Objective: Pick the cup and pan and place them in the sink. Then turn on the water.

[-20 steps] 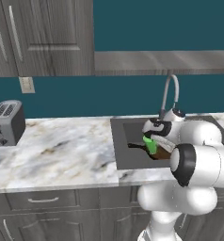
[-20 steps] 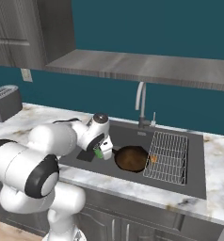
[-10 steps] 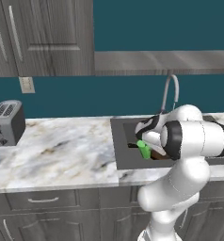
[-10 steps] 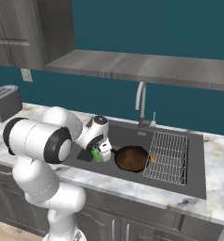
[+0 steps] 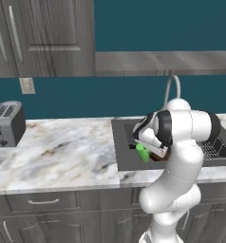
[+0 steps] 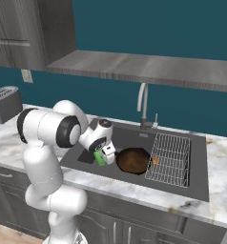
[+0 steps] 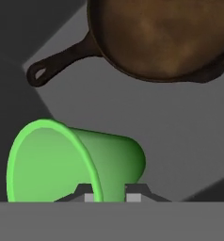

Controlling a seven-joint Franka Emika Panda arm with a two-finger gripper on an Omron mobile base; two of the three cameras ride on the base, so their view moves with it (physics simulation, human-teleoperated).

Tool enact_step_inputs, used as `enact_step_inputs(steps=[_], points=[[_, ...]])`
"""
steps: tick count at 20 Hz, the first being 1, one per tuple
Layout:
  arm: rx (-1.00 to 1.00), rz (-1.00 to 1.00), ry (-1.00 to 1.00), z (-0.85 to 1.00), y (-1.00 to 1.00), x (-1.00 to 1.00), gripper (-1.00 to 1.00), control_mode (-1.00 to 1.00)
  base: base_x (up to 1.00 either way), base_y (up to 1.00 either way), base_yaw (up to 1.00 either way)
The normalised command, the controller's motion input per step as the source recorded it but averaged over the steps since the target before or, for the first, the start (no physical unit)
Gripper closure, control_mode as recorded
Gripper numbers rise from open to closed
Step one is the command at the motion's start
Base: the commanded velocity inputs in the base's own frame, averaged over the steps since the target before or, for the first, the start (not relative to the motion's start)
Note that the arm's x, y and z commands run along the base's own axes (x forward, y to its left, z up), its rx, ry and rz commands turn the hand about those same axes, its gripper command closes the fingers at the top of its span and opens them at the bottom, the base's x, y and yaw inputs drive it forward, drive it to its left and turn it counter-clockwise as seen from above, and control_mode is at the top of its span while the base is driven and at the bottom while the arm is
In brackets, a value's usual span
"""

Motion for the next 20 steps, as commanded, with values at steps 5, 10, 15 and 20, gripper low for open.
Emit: enact_step_inputs(steps=[5, 10, 15, 20], points=[[0.00, 0.04, 0.00, -0.27, -0.10, 0.03, 1.00, -1.00, 0.00, 0.00, 0.00], [0.00, 0.04, 0.00, -0.18, -0.06, 0.00, 1.00, -1.00, 0.00, 0.00, 0.00], [0.00, 0.04, -0.03, -0.17, -0.02, 0.00, 1.00, -1.00, 0.00, 0.00, 0.00], [0.00, 0.05, -0.03, -0.08, -0.01, 0.02, 1.00, -1.00, 0.00, 0.00, 0.00]])
